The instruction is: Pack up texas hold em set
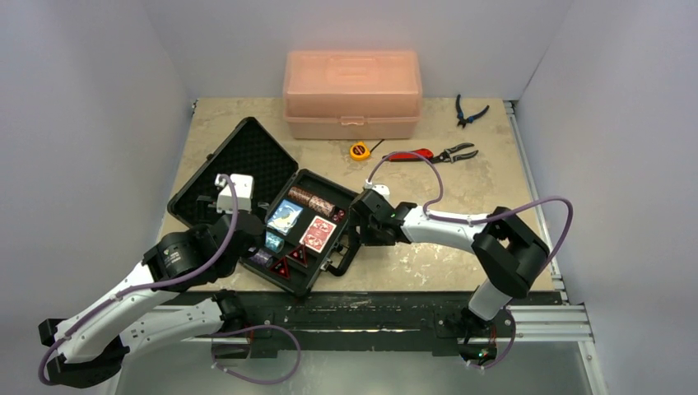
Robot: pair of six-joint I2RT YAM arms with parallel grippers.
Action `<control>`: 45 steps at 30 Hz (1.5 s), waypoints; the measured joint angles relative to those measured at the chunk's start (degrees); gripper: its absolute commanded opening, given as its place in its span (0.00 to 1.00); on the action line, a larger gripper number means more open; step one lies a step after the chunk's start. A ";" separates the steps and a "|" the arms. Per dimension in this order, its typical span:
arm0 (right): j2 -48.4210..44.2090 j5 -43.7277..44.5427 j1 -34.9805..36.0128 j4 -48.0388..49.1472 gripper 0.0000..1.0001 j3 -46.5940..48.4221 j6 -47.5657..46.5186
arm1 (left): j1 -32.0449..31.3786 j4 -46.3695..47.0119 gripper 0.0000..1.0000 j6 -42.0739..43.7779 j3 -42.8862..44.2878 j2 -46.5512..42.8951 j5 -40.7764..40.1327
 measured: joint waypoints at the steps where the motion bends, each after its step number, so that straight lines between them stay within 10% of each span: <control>1: -0.26 -1.01 -0.07 0.11 0.77 -0.44 0.85 | 0.00 0.00 0.84 0.00 -0.02 -0.07 0.00; 25: 3.34 -9.70 -1.86 1.49 0.22 1.40 5.62 | 0.00 -0.02 0.84 0.02 0.00 -0.98 0.04; 36: 9.64 -4.96 -7.67 -0.42 0.16 10.23 -2.43 | 0.00 -0.02 0.85 -0.39 -0.02 -1.33 0.07; 45: 13.07 6.80 -9.25 -1.20 0.39 15.56 -9.51 | 0.00 -0.85 0.86 -1.42 -0.02 -1.49 -0.48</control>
